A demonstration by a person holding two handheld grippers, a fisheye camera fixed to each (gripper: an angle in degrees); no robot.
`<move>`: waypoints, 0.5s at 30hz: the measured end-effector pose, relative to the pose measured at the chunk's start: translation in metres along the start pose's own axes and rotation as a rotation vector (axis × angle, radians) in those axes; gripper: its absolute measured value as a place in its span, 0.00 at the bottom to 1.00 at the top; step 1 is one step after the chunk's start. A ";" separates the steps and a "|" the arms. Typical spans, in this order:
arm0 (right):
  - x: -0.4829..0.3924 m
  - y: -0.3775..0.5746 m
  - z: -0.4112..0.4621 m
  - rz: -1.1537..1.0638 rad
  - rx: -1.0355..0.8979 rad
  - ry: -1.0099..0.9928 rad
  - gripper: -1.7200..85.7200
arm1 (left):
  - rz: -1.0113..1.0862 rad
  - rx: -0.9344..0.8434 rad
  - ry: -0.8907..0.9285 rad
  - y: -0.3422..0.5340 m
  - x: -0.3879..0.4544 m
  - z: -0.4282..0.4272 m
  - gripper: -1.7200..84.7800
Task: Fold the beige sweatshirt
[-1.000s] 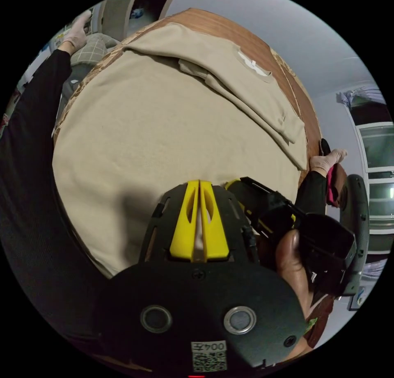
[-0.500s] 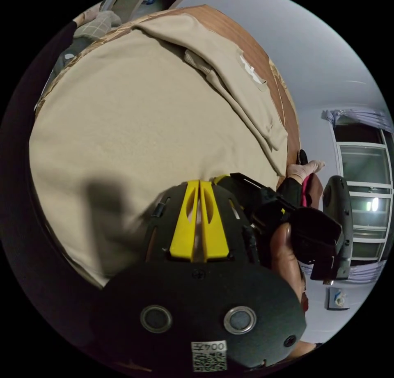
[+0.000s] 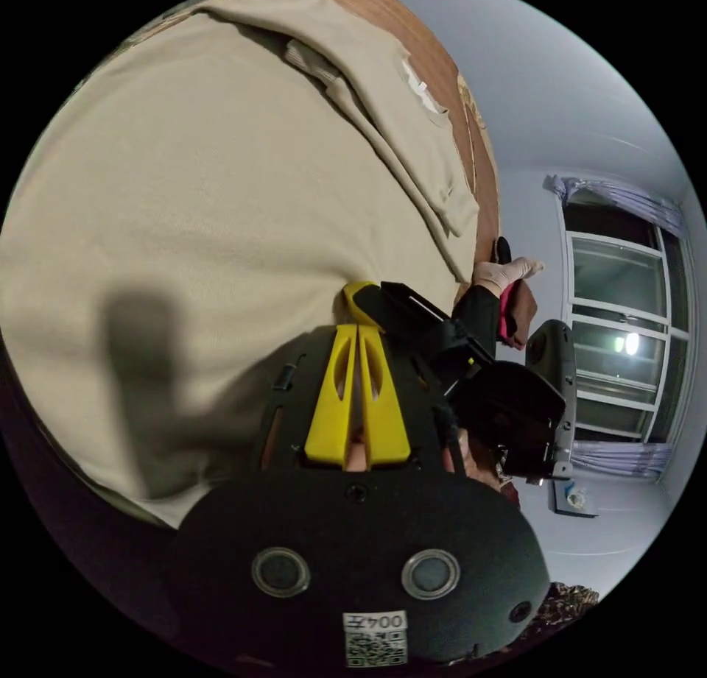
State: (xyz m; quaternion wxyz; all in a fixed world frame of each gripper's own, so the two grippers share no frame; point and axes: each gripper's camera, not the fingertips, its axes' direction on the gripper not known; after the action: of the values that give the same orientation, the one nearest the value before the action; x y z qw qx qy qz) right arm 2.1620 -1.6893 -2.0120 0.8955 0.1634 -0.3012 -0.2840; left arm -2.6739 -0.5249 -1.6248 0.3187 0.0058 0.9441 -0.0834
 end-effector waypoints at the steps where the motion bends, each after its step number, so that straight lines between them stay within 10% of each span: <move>1: -0.004 -0.002 0.000 -0.001 -0.005 0.016 0.01 | -0.016 -0.002 0.019 -0.002 -0.005 -0.002 0.02; 15: -0.050 -0.008 0.015 -0.043 -0.060 0.246 0.01 | -0.076 -0.021 -0.004 -0.024 -0.018 -0.022 0.02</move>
State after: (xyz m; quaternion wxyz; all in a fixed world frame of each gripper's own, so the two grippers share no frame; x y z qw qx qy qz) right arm 2.1166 -1.6668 -2.0267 0.9239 0.1768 -0.1767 -0.2898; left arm -2.6746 -0.5444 -1.5927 0.3175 -0.0336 0.9438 -0.0857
